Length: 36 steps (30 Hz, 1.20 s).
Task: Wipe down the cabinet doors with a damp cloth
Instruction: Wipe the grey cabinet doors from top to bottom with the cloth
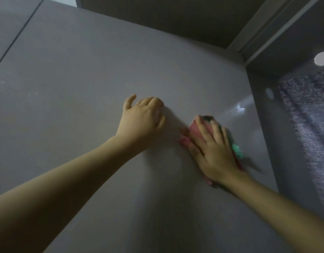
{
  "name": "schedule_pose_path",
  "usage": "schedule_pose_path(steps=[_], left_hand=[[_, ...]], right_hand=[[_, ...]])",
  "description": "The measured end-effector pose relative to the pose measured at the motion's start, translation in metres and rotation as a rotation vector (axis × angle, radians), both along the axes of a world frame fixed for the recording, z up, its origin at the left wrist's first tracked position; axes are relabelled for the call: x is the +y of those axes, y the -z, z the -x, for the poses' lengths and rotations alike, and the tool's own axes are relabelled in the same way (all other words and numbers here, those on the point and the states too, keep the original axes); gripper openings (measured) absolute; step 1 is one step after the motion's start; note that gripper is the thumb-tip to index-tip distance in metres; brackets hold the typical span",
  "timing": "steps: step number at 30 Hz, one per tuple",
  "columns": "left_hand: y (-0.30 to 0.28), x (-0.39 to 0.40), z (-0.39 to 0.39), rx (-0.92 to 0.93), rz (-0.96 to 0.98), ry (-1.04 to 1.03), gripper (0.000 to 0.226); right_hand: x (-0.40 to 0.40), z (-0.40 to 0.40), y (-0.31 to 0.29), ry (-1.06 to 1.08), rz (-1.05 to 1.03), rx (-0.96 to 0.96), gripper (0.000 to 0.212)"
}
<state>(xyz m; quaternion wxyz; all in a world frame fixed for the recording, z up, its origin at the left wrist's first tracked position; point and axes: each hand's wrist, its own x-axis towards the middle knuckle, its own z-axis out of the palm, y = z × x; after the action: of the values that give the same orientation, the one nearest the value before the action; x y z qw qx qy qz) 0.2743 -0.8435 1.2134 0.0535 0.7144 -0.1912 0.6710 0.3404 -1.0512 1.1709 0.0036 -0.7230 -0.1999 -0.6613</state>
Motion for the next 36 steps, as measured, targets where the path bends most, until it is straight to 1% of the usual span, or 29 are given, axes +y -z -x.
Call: schedule_pose_path(steps=[4, 5, 6, 8, 10, 11, 13, 15, 16, 17, 19, 21, 23, 24, 26, 28, 29, 30, 32, 34, 35, 36], left_hand=[[0.010, 0.017, 0.010, -0.025, 0.000, 0.000, 0.052], [0.012, 0.020, 0.012, -0.035, 0.004, -0.006, 0.052], [0.012, 0.024, 0.014, -0.045, 0.012, -0.011, 0.052], [0.010, 0.030, 0.019, -0.063, 0.027, -0.016, 0.051], [0.011, 0.037, 0.024, -0.067, 0.032, -0.031, 0.050], [0.012, 0.040, 0.026, -0.067, 0.031, -0.040, 0.050], [0.014, 0.048, 0.028, -0.060, 0.033, -0.051, 0.049], [0.019, 0.056, 0.027, -0.046, 0.048, -0.063, 0.048], [0.020, 0.059, 0.026, -0.042, 0.058, -0.072, 0.048], [0.022, 0.061, 0.025, -0.039, 0.071, -0.083, 0.049], [0.023, 0.068, 0.024, -0.048, 0.092, -0.098, 0.048], [0.025, 0.076, 0.023, -0.058, 0.110, -0.102, 0.047], [0.029, 0.090, 0.024, -0.053, 0.121, -0.128, 0.047], [0.031, 0.095, 0.024, -0.044, 0.125, -0.138, 0.048], [0.036, 0.107, 0.025, -0.014, 0.142, -0.155, 0.051], [0.040, 0.118, 0.025, -0.011, 0.159, -0.168, 0.053], [0.041, 0.123, 0.025, -0.018, 0.167, -0.169, 0.054], [0.042, 0.127, 0.025, -0.029, 0.174, -0.173, 0.055], [0.041, 0.137, 0.025, -0.054, 0.192, -0.192, 0.057], [0.041, 0.147, 0.026, -0.058, 0.219, -0.213, 0.061], [0.042, 0.151, 0.028, -0.047, 0.234, -0.219, 0.062], [0.043, 0.154, 0.029, -0.033, 0.246, -0.222, 0.060]], right_hand=[[0.015, -0.001, -0.047, 0.066, -0.209, 0.042, 0.058], [0.027, 0.001, -0.050, 0.062, -0.216, 0.040, 0.059], [0.038, 0.003, -0.048, 0.048, -0.184, 0.029, 0.060], [0.049, 0.006, -0.031, 0.012, -0.047, 0.002, 0.059], [0.042, 0.006, -0.010, 0.009, 0.069, -0.027, 0.060], [0.036, 0.005, -0.011, 0.028, 0.088, -0.051, 0.061], [0.029, 0.002, -0.032, 0.056, 0.003, -0.038, 0.058], [0.043, 0.004, -0.056, 0.047, -0.171, 0.028, 0.058], [0.058, 0.006, -0.062, 0.029, -0.212, 0.041, 0.059], [0.076, 0.010, -0.060, 0.013, -0.189, 0.044, 0.059], [0.103, 0.014, -0.040, -0.027, 0.007, 0.000, 0.056], [0.103, 0.013, -0.015, -0.041, 0.191, -0.035, 0.056], [0.090, 0.013, -0.013, -0.024, 0.259, -0.059, 0.058], [0.082, 0.012, -0.023, 0.004, 0.228, -0.075, 0.059], [0.087, 0.010, -0.052, 0.005, 0.061, -0.052, 0.061], [0.117, 0.013, -0.072, -0.019, -0.086, -0.015, 0.062], [0.136, 0.015, -0.074, -0.026, -0.090, -0.016, 0.062], [0.152, 0.018, -0.071, -0.030, -0.041, -0.031, 0.061], [0.166, 0.019, -0.049, -0.049, 0.158, -0.083, 0.056], [0.156, 0.016, -0.027, -0.061, 0.333, -0.123, 0.053], [0.147, 0.016, -0.026, -0.058, 0.378, -0.132, 0.053], [0.138, 0.014, -0.033, -0.043, 0.359, -0.131, 0.055]])
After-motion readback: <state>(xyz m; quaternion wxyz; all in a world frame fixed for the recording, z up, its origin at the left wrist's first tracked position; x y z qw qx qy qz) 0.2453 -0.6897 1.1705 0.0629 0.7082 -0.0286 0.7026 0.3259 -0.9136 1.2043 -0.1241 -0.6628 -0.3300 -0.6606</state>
